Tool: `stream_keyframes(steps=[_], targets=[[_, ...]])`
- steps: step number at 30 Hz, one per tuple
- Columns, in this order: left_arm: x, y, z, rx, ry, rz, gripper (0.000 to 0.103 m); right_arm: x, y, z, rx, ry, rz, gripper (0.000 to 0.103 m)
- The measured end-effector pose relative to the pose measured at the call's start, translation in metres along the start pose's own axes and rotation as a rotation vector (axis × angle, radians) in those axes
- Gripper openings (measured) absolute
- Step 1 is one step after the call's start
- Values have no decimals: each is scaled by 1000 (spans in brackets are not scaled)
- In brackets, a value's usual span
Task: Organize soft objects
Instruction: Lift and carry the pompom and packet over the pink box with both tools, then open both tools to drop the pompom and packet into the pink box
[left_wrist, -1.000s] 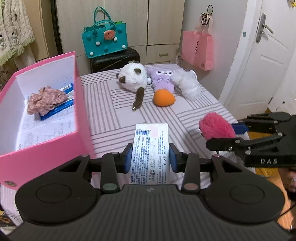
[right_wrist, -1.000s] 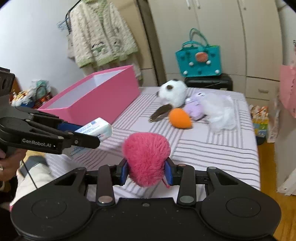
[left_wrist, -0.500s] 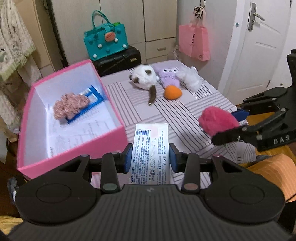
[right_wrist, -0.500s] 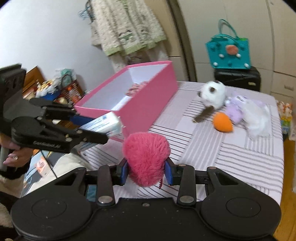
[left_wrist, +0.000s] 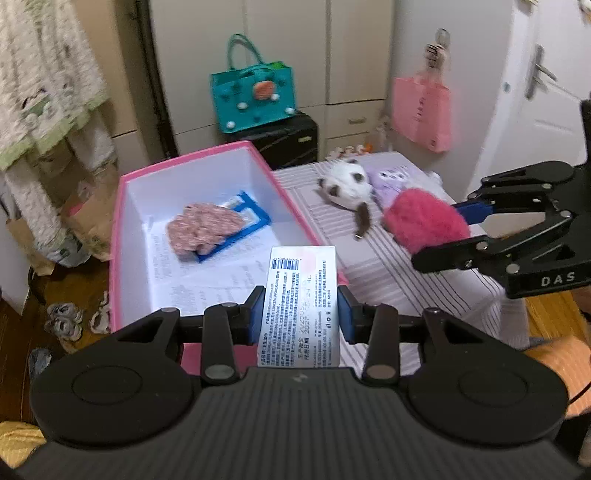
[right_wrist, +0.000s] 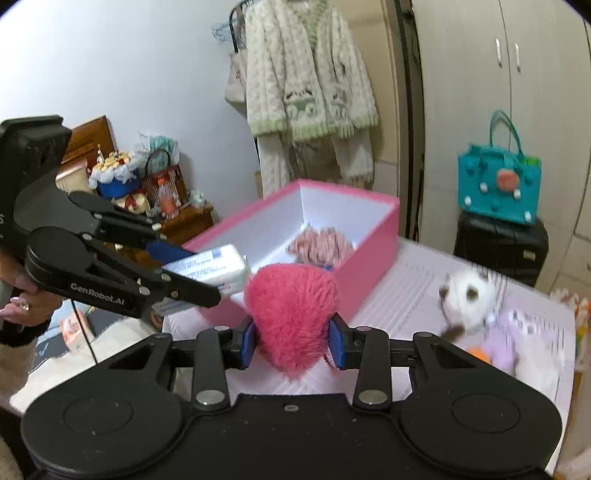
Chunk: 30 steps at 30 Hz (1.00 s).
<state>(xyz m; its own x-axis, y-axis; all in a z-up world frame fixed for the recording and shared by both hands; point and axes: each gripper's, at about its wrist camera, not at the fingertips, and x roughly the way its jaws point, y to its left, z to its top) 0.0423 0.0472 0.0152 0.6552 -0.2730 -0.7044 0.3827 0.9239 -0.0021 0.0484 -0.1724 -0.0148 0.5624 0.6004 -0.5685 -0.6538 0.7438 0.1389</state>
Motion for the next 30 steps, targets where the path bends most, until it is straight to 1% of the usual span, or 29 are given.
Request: stream_keyframes(steps=[6,8,10,13,17,19,23,26,30], targets=[[13,31,22,-22,-1,67,39,21,0,34,-48,-73,-3,46],[24,42,28,-37,3,83,39,34,1,43,-81,-89,-10,46],[39,53,32,-57,20,86,39,49,1,51,-111,-94,-35,46],[68,69,37,-77,73,89,39,78,-3,62,-141,-57,-27,46],[104,85,39,-75,143,133,39,119,-5,74,-221,24,-37,46],[118,94,39,-88,182,131,39,139,-6,77,-259,78,-33,46],[138,103,39,-95,232,144,39,169,-1,76,-344,165,-18,46],[147,104,41,-110,255,139,39,185,0,77,-396,195,-49,46],[150,103,42,-99,248,133,39,197,-6,81,-377,235,-36,46]])
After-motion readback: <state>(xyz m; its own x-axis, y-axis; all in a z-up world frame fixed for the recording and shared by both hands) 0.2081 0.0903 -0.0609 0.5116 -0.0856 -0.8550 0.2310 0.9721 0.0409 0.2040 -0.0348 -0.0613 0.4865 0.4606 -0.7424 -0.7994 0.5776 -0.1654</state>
